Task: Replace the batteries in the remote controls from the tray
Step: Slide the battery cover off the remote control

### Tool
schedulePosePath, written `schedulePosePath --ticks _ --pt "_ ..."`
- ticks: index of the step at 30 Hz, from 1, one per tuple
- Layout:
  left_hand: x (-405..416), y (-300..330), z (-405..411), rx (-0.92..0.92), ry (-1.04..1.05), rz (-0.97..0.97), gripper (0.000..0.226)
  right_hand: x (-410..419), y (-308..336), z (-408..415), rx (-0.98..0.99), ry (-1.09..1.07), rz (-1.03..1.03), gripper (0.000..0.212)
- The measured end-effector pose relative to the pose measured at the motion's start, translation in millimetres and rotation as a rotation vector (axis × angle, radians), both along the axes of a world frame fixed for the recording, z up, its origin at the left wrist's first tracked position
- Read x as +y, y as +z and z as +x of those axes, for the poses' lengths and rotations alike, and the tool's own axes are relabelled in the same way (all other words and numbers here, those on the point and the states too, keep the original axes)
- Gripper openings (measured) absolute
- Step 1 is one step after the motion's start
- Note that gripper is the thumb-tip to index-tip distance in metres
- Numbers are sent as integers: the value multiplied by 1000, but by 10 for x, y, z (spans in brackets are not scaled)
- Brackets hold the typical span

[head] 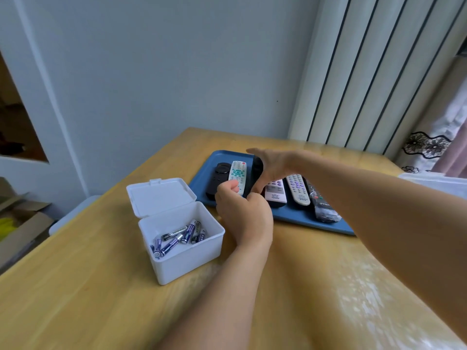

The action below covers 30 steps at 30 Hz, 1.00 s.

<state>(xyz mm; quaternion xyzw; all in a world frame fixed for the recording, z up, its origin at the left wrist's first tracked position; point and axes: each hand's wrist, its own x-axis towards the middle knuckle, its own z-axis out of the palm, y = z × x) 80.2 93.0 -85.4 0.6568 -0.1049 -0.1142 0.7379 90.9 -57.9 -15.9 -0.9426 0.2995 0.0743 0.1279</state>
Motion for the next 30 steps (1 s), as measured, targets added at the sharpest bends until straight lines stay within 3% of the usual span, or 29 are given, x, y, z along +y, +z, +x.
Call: schedulePosePath --ticks 2,4,7,10,13,15,17,19,23,25,27,30 --pt "4 26 -43 54 -15 -78 26 90 186 -181 -171 -13 30 137" --pt "9 87 -93 137 -46 -167 18 217 332 -446 -393 -21 235 129" --pt "37 166 -142 203 -91 -288 36 452 329 -1027 -765 73 928 125" --pt "170 201 -237 -22 -131 -408 62 773 155 -1510 -928 188 1474 126" --pt "330 269 -368 -317 -471 -492 55 1210 -150 -1863 -1006 251 1754 125" --pt "361 276 -473 -515 -734 -387 42 1338 -318 -2009 -1085 195 1824 111" --pt "335 220 -541 -773 -744 -137 29 1316 -394 -2068 -1170 32 1884 87" --pt "283 118 -539 -886 -697 48 24 1254 -419 -2087 -1195 -183 1777 78" --pt "277 84 -540 -892 -653 192 19 1227 -448 -2019 -1102 -529 1186 76" --pt "292 144 -585 -718 -700 165 15 1226 -461 -2005 -1129 -499 865 53" --pt "309 213 -655 -419 -807 90 14 1201 -464 -2030 -1154 -431 567 27" --pt "326 294 -674 0 -992 -32 23 1112 -490 -2025 -1220 -433 412 18"
